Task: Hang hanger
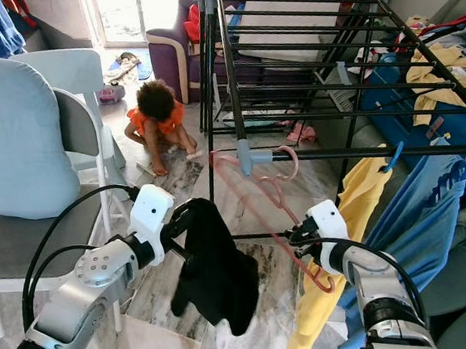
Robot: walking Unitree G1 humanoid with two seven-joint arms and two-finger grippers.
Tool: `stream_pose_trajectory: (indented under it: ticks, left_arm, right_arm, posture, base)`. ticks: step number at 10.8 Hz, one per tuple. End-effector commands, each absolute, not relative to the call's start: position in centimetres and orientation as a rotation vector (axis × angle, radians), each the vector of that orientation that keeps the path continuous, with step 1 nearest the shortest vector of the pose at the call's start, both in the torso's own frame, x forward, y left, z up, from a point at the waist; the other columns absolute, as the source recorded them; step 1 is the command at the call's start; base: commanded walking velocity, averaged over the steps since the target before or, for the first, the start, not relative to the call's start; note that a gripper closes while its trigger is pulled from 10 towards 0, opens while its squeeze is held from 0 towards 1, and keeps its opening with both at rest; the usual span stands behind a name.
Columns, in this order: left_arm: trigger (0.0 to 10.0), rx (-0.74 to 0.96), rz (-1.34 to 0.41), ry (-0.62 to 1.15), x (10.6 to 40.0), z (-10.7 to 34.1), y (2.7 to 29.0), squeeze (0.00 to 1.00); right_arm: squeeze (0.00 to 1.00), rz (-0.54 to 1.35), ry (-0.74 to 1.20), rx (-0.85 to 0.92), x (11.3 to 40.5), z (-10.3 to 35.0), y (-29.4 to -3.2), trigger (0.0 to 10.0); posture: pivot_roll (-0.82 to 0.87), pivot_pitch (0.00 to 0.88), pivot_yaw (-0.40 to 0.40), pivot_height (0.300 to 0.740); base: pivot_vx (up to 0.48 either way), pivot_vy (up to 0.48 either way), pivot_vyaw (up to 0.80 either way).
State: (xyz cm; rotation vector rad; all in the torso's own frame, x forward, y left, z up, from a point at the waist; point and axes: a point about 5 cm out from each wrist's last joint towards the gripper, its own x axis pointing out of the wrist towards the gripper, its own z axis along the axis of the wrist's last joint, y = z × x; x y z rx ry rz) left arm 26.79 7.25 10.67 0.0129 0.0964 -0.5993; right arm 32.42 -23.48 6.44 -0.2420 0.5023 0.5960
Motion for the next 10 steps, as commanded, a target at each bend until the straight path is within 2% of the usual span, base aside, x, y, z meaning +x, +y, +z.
stream_pose_trajectory:
  ticks: [1, 3, 5, 6, 7, 8, 9, 10]
  left_arm:
    - [10.0, 0.020, -0.610, 0.068, 27.1, 11.3, 6.9, 0.00]
    - [10.0, 0.019, -0.608, 0.068, 27.1, 11.3, 6.9, 0.00]
    - [10.0, 0.019, -0.601, 0.071, 27.0, 11.2, 6.9, 0.00]
    - [10.0, 0.025, -0.574, 0.073, 26.9, 11.1, 7.3, 0.00]
    - [10.0, 0.024, -0.555, 0.075, 26.9, 10.9, 7.5, 0.00]
    - [10.0, 0.029, -0.550, 0.072, 26.7, 10.9, 7.5, 0.00]
    - [10.0, 0.041, -0.551, 0.069, 26.7, 10.8, 7.4, 0.00]
    - [10.0, 0.052, -0.552, 0.068, 26.8, 10.8, 7.1, 0.00]
  right_arm:
    - [0.00, 0.593, 0.514, -0.251, 32.2, 6.3, -23.8, 1.6]
    - [0.00, 0.594, 0.511, -0.251, 32.2, 6.4, -23.8, 1.1]
    - [0.00, 0.554, 0.468, -0.249, 32.5, 6.6, -23.8, 0.0]
    - [0.00, 0.482, 0.389, -0.252, 32.8, 7.2, -23.8, 0.0]
    - [0.00, 0.417, 0.321, -0.230, 32.7, 7.3, -23.6, 1.1]
    - [0.00, 0.396, 0.284, -0.204, 32.0, 6.9, -23.1, 0.8]
    - [0.00, 0.384, 0.269, -0.173, 31.1, 6.4, -22.5, 2.4]
    - [0.00, 0.399, 0.272, -0.160, 29.0, 5.3, -21.1, 10.0]
  posture:
    - [-0.08, 0.000, 0.023, 0.740]
    - [-0.07, 0.000, 0.020, 0.740]
    - [-0.07, 0.000, 0.015, 0.740]
    - [-0.07, 0.000, 0.008, 0.740]
    - [-0.08, 0.000, 0.009, 0.740]
    - [-0.08, 0.000, 0.013, 0.740]
    - [-0.09, 0.000, 0.015, 0.740]
    - [-0.10, 0.000, 0.025, 0.740]
  base:
    - [0.000, 0.000, 0.00]
    - [0.000, 0.000, 0.00]
    - [0.000, 0.000, 0.00]
    - [0.000, 0.000, 0.00]
    - [0.000, 0.000, 0.00]
    - [0.000, 0.000, 0.00]
    - [0.000, 0.000, 0.00]
    - [0.000, 0.000, 0.00]
